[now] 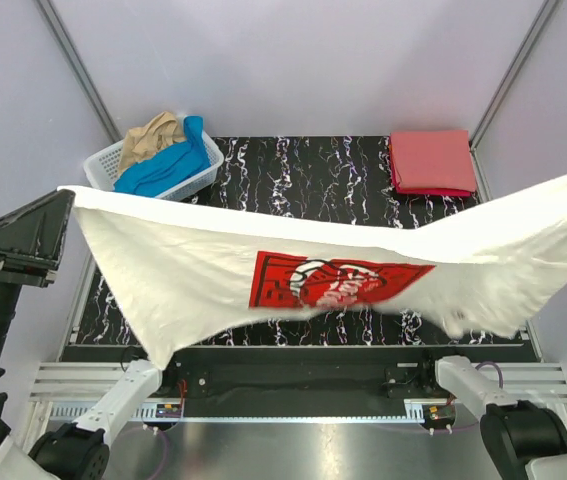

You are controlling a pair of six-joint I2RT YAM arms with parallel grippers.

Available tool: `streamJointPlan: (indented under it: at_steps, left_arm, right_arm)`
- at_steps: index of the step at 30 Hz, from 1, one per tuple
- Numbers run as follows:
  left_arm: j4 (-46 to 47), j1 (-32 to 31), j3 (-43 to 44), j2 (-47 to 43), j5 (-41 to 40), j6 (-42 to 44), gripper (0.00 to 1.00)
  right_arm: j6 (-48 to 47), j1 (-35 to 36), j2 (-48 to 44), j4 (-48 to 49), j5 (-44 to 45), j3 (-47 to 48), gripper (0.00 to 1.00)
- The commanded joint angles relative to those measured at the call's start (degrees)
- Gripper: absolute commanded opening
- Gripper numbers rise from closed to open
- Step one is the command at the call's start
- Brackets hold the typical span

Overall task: Fold and stack the t-shirts
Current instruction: Flatten the tshirt out, then fold the tshirt

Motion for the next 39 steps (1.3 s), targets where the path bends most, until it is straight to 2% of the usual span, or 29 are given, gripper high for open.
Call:
streamJointPlan:
  at_steps: [1, 5, 7, 11, 12, 14, 15, 17, 18, 21, 24, 25, 28, 30, 35, 39]
  left_arm:
    - [2.6, 0.2, 3.5, 4.3, -1.4, -0.1, 0.0]
    - [2.5, 0.2, 1.3, 8.8, -6.9, 2.7, 0.0]
    - [2.8, 0.2, -4.6, 10.2, -8.8, 3.3, 0.0]
    - [7.2, 0.2, -17.7, 12.7, -12.2, 4.1, 0.0]
    - [8.4, 0.3, -22.7, 13.2, -13.3, 4.9, 0.0]
    - [11.3, 0.3, -27.2, 15.1, -16.9, 5.7, 0.0]
    - [12.1, 0.3, -31.2, 15.8, -18.0, 6.1, 0.0]
    - [14.5, 0.6, -35.0, 18.5, -20.9, 6.4, 0.0]
    - [17.0, 1.0, -38.6, 20.6, -22.0, 6.6, 0.0]
    - [20.2, 2.4, -43.6, 25.4, -22.6, 6.6, 0.0]
    - [24.7, 6.5, -45.5, 33.3, -16.0, 5.1, 0.0]
    - [26.2, 7.7, -45.2, 37.7, -12.0, 5.1, 0.0]
    - [25.2, 11.5, -41.0, 46.2, -7.8, 6.1, 0.0]
    - [25.5, 14.2, -38.0, 50.8, -4.7, 6.9, 0.0]
    - [27.3, 18.0, -32.6, 56.5, 5.1, 9.3, 0.0]
    - [27.3, 19.8, -31.6, 59.6, 10.6, 10.0, 0.0]
  right_arm:
    - [-0.1, 0.0, 8.3, -0.3, -1.2, 4.1, 0.0]
    - [-3.4, 0.0, 14.7, 0.5, 2.9, 2.7, 0.0]
    - [-4.7, 0.0, 17.5, 3.1, 4.6, -3.2, 0.0]
    - [-4.6, 0.0, 20.2, 10.8, -1.6, -18.2, 0.0]
    - [-4.3, 0.0, 20.3, 16.2, -2.8, -26.0, 0.0]
    - [-3.6, 0.0, 20.8, 22.0, -4.7, -33.4, 0.0]
    - [-3.0, 0.0, 21.4, 28.5, -5.4, -40.7, 0.0]
    - [-3.1, 0.0, 22.8, 36.0, -7.7, -48.1, 0.0]
    - [-3.1, 0.0, 23.7, 43.2, -8.4, -54.4, 0.0]
    - [-3.3, 0.0, 29.2, 54.1, -10.2, -62.1, 0.0]
    - [-2.7, 0.0, 37.0, 60.6, -10.8, -65.2, 0.0]
    - [-2.6, 0.0, 39.3, 60.8, -10.8, -64.7, 0.0]
    - [-1.5, 0.0, 47.8, 60.3, -17.1, -61.0, 0.0]
    - [0.1, 0.0, 54.4, 58.5, -17.3, -57.1, 0.0]
    - [0.2, 0.0, 61.2, 53.6, -17.6, -48.6, 0.0]
    - [2.5, 0.0, 60.5, 51.6, -18.1, -48.0, 0.0]
